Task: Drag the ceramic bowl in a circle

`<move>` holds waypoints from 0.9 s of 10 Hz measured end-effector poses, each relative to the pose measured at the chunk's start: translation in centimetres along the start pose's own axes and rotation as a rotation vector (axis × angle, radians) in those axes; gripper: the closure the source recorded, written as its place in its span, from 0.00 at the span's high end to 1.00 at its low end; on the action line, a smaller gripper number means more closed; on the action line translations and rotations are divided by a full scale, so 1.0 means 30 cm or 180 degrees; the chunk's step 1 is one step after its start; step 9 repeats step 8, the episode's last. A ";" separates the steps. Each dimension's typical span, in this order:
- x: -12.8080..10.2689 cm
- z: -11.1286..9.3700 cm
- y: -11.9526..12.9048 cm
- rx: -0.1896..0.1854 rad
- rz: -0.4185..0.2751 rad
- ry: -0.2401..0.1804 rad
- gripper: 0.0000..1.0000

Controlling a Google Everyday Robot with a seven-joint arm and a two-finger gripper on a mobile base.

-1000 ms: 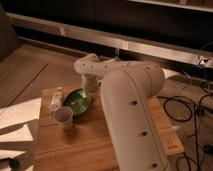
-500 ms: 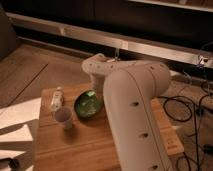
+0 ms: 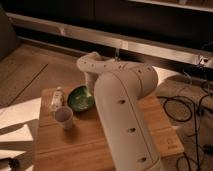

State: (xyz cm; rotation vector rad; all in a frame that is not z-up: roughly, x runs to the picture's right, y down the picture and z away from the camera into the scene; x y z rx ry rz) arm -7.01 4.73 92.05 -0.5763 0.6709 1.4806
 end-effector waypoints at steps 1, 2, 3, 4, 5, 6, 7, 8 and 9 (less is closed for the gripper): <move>-0.007 -0.006 0.025 -0.0042 -0.0035 -0.0011 0.76; -0.011 -0.014 0.038 -0.0065 -0.0056 -0.0025 0.80; -0.018 -0.038 0.029 -0.0059 -0.0054 -0.0064 0.80; -0.021 -0.052 0.015 -0.0046 -0.0036 -0.0086 0.80; -0.024 -0.067 -0.001 -0.0041 -0.0008 -0.0111 0.80; -0.023 -0.079 -0.010 -0.0054 0.0009 -0.0129 0.80; -0.020 -0.094 -0.003 -0.0099 0.0012 -0.0144 0.80; -0.020 -0.100 0.000 -0.0116 0.0011 -0.0151 0.80; -0.020 -0.100 0.000 -0.0116 0.0011 -0.0151 0.80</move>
